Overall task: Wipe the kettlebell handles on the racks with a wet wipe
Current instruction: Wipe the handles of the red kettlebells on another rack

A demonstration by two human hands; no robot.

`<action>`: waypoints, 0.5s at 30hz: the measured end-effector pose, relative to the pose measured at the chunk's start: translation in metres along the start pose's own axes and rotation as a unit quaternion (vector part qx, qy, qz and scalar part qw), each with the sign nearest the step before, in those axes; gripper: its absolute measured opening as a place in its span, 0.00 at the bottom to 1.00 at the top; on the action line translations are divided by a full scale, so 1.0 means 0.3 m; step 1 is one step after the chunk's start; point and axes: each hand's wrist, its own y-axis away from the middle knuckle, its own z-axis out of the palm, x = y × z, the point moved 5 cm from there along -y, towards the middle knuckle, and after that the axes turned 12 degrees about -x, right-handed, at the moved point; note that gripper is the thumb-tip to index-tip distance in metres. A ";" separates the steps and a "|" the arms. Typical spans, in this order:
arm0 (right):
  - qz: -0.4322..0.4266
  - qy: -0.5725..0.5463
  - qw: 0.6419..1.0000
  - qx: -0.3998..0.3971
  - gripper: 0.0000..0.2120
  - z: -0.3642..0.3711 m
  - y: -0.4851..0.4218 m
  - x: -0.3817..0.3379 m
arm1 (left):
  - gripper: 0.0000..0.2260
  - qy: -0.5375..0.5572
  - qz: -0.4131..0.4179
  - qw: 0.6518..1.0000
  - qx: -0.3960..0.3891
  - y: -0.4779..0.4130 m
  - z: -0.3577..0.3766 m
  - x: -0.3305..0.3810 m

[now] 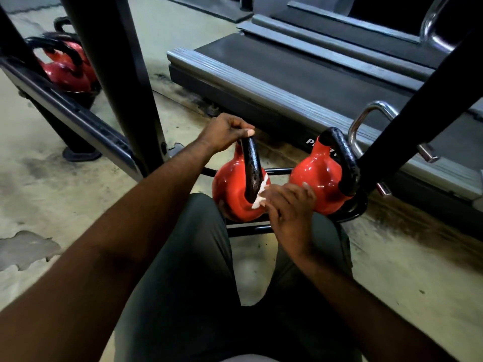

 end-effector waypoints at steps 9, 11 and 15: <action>0.280 -0.511 0.798 -0.156 0.11 0.135 -0.069 0.036 | 0.05 0.009 0.007 1.000 0.008 -0.002 0.007 -0.012; 0.299 -0.549 0.766 -0.150 0.11 0.128 -0.144 0.039 | 0.04 0.006 0.002 1.000 0.011 -0.005 0.008 -0.019; 0.299 -0.486 0.813 -0.115 0.10 0.090 -0.229 0.032 | 0.04 -0.007 0.007 1.000 0.011 -0.002 0.022 -0.001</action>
